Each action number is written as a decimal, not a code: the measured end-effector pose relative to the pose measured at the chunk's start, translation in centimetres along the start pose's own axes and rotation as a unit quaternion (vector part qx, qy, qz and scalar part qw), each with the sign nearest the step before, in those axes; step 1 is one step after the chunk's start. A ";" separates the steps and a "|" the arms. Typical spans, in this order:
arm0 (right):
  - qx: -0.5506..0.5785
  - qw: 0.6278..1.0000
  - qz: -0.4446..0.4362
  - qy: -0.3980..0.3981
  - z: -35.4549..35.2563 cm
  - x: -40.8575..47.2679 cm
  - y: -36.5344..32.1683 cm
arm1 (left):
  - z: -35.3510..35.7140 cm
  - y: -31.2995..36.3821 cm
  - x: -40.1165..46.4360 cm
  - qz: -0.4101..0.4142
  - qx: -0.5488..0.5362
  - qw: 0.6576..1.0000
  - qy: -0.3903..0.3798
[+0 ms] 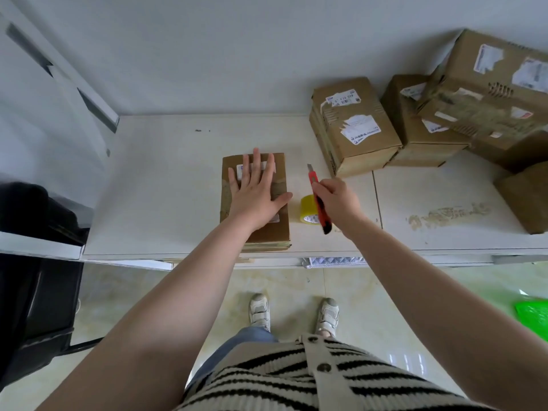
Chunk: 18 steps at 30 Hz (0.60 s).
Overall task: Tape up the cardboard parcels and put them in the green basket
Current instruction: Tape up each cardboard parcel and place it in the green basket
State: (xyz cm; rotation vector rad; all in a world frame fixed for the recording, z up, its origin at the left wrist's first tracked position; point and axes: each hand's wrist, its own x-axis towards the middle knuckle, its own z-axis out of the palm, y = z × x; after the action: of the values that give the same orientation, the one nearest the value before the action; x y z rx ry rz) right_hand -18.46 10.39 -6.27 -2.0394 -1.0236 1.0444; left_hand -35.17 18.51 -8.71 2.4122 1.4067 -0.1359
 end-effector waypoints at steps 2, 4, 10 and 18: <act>-0.015 1.000 -0.014 -0.003 -0.9 0.0 0.6 | 0.1 -0.1 0.0 0.004 0.003 1.000 0.000; -0.007 0.999 -0.020 -0.027 -1.5 -0.2 1.0 | 0.2 -0.1 0.1 0.008 0.009 1.000 -0.001; -0.087 0.987 -0.086 -0.103 -2.1 -0.4 1.7 | 0.2 -0.2 0.2 0.012 0.006 1.000 -0.007; -0.197 0.969 -0.089 -0.123 -1.6 0.3 1.0 | 0.3 -0.4 0.3 0.017 0.006 1.000 -0.003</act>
State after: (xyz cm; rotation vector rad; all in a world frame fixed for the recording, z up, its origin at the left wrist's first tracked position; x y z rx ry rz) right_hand -16.67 9.82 -6.41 -2.1013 -1.6224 1.0830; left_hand -35.34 18.80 -9.19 2.4424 1.3657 -0.1442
